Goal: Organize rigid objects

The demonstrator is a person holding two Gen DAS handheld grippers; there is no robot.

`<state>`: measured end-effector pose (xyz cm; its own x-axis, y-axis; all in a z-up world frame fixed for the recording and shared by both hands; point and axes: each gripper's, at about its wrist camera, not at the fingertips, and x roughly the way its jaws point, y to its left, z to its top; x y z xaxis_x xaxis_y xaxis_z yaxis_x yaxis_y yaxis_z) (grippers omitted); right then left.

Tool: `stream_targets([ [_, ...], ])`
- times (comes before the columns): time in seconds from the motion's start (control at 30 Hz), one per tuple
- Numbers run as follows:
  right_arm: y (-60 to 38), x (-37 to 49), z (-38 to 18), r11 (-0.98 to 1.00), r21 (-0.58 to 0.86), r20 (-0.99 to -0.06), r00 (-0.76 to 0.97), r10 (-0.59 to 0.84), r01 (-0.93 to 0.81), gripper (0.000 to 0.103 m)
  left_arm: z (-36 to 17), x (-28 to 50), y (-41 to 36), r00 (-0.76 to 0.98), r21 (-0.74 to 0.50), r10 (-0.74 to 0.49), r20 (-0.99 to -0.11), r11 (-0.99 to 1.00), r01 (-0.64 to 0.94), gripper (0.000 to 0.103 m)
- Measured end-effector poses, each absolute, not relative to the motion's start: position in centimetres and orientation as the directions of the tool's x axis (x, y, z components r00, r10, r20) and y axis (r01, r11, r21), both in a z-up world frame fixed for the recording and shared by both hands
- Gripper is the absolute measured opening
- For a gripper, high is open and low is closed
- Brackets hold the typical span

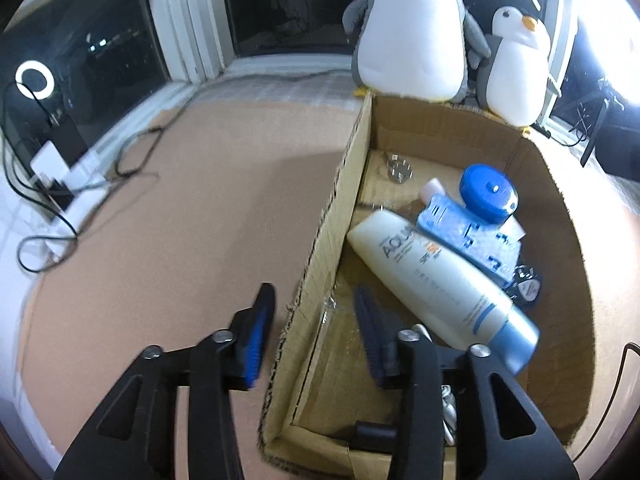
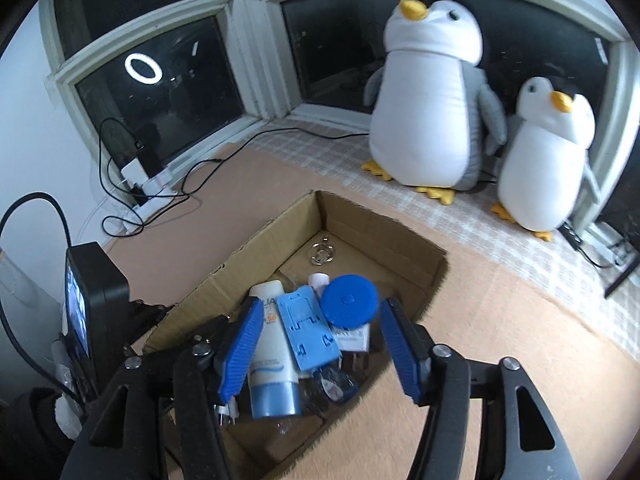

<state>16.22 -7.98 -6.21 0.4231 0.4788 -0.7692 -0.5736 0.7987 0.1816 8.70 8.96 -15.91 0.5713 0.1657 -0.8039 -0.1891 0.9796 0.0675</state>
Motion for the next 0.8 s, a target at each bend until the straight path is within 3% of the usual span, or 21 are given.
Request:
stream_targets([
  [0.17, -9.6, 14.6, -4.8, 0.845, 0.147, -0.761, 0.487, 0.428, -0.513, 0.065, -13.5, 7.5, 8.3, 0.613, 0.085, 0.182, -0.768, 0.979, -0.184, 0.055],
  [0.4, -12.3, 12.1, -2.7, 0.904, 0.128, -0.736, 0.572, 0.363, -0.408, 0.07, -9.1, 4.9, 7.0, 0.673, 0.075, 0.177, -0.718, 0.981, -0.178, 0.073],
  [0.53, -13.6, 10.5, -1.6, 0.927, 0.115, -0.715, 0.618, 0.327, -0.358, 0.071, -7.1, 3.8, 6.5, 0.693, 0.073, 0.179, -0.698, 0.981, -0.179, 0.075],
  [0.6, -13.8, 9.8, -1.1, 0.931, 0.107, -0.708, 0.63, 0.318, -0.349, 0.072, -6.2, 3.2, 6.2, 0.701, 0.073, 0.181, -0.69, 0.981, -0.181, 0.081],
  [0.8, -14.0, 8.0, 0.3, 0.941, 0.073, -0.678, 0.676, 0.291, -0.332, 0.077, -4.2, 1.6, 5.5, 0.726, 0.061, 0.173, -0.666, 0.982, -0.178, 0.081],
])
